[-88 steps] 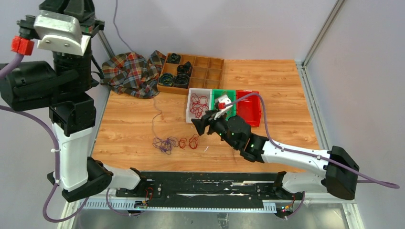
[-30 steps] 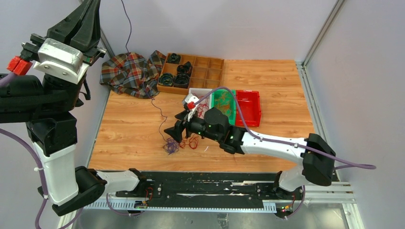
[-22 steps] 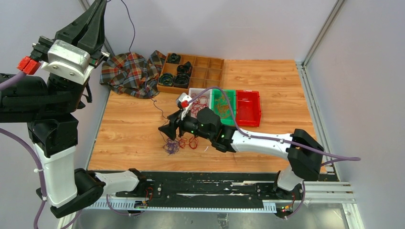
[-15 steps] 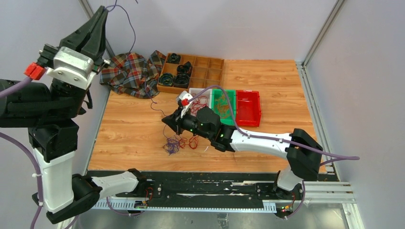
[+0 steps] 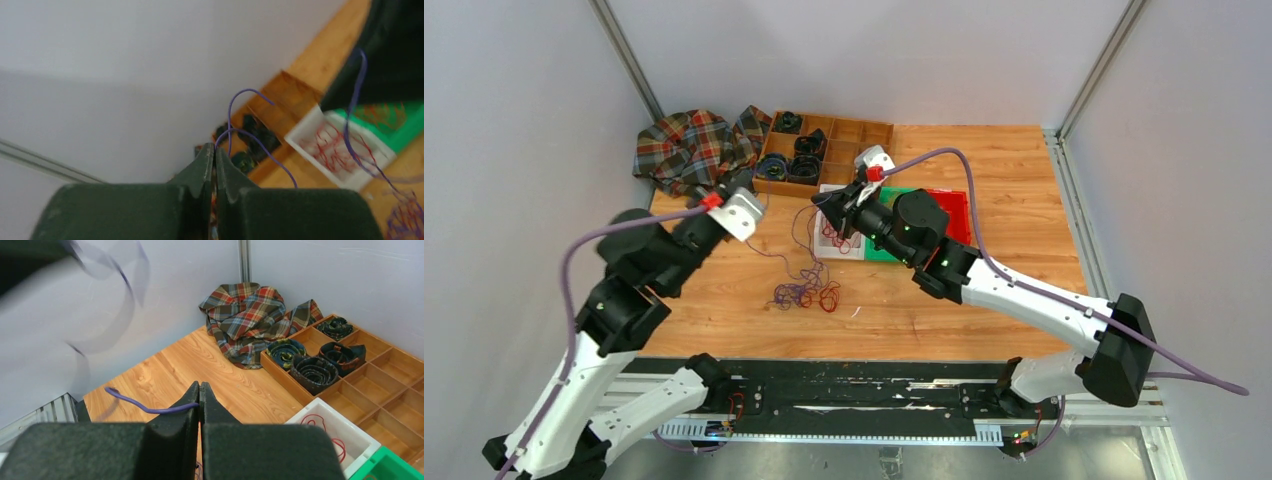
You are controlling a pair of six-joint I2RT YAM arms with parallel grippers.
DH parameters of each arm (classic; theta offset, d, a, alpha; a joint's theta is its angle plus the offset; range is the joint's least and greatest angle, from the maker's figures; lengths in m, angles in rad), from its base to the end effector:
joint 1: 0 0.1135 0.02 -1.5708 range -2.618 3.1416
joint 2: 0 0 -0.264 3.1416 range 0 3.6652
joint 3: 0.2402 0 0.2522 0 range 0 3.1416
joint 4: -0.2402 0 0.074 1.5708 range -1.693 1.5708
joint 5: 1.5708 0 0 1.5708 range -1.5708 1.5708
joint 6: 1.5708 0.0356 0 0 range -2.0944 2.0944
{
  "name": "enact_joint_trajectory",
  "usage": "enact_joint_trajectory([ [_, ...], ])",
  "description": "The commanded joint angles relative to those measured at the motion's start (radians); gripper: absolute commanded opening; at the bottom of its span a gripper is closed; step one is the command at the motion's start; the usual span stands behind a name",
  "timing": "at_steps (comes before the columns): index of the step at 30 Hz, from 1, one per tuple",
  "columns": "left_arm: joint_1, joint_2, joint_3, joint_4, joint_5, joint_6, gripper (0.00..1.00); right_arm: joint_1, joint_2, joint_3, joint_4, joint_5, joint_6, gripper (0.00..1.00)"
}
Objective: Untangle the cables
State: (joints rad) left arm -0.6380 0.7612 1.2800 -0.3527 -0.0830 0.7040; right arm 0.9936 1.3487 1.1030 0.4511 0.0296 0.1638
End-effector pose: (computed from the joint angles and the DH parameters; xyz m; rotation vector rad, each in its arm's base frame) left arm 0.0980 -0.0690 0.4873 0.8193 1.1429 0.1130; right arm 0.1762 0.2687 0.3920 -0.5528 1.3196 0.9445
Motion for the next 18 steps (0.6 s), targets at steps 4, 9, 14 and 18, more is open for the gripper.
enact_joint_trajectory([
  [4, -0.005, -0.086, -0.262, -0.157, 0.229, -0.207, 0.22, -0.007, -0.017, 0.090, -0.131, -0.041, -0.007, 0.01],
  [9, -0.003, -0.072, -0.320, -0.059, 0.359, -0.468, 0.29, -0.004, -0.033, 0.117, -0.141, -0.073, 0.020, 0.01],
  [14, -0.003, -0.071, -0.365, 0.065, 0.445, -0.644, 0.56, 0.010, -0.054, 0.135, -0.146, -0.084, 0.018, 0.01],
  [18, -0.004, -0.032, -0.324, 0.045, 0.612, -0.638, 0.64, 0.022, -0.052, 0.155, -0.166, -0.083, 0.013, 0.01],
])
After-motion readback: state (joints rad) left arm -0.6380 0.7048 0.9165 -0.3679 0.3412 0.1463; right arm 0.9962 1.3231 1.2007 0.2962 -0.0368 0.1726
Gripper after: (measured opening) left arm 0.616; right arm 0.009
